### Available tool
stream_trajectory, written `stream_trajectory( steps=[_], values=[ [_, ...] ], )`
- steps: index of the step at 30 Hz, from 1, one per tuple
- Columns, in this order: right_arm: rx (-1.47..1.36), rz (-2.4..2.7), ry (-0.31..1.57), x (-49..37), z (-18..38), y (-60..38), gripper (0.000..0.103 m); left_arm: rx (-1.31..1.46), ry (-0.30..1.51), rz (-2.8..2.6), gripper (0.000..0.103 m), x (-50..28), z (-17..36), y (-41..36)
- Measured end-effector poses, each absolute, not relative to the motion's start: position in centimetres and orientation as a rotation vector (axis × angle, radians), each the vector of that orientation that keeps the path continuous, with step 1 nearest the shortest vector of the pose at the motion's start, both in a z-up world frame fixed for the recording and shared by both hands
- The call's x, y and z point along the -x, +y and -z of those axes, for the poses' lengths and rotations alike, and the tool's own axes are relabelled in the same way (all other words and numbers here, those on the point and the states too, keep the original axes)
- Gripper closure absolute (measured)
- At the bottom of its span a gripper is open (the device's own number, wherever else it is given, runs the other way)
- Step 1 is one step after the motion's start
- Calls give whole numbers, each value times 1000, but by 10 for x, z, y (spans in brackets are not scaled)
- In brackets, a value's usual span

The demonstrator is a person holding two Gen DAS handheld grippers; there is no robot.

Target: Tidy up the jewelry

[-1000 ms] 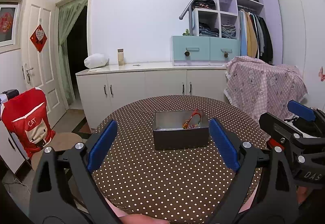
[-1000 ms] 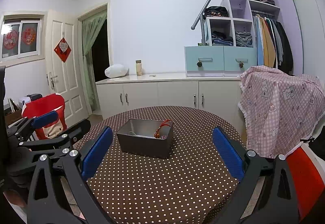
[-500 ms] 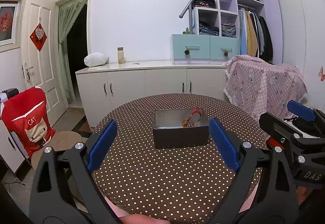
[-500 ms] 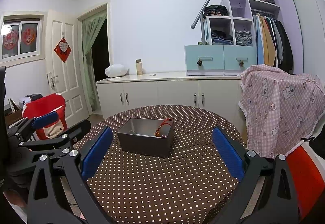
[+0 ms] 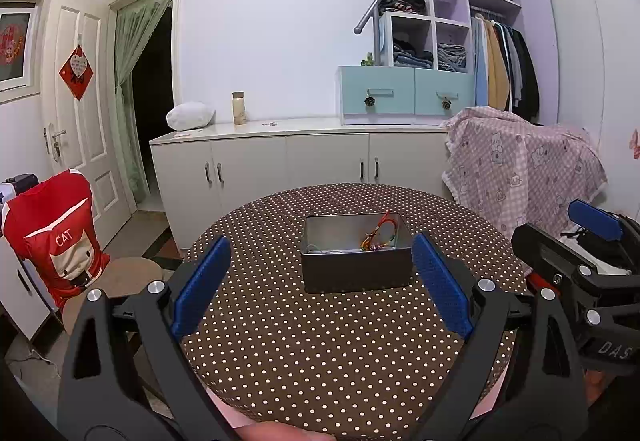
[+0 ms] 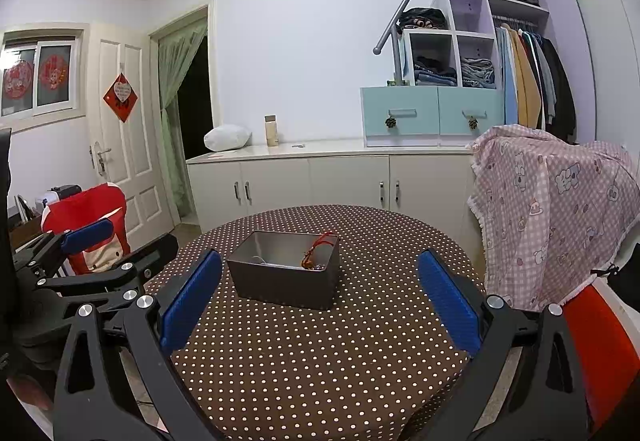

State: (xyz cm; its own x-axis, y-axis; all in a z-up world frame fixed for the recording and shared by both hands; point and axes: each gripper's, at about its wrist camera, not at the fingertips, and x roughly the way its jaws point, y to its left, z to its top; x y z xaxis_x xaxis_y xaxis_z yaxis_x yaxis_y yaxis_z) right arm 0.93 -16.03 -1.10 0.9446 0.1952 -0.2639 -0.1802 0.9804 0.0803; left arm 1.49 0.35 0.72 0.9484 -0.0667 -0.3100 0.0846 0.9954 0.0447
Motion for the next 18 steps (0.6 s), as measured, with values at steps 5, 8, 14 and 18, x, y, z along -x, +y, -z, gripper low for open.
stream_trajectory(
  steps=[5,8,14,18],
  values=[
    [-58,-190,276,-9,11,-160,8,-63,313,74,13,-15,-7,4],
    [-59,-190,275,-8,11,-160,8,-63,312,74,13,-16,-7,3],
    [-56,-189,276,-9,11,-160,8,-67,313,66,13,-16,-6,3],
    [-51,-186,275,-9,11,-159,8,-64,314,66,13,-16,-8,2]
  ],
)
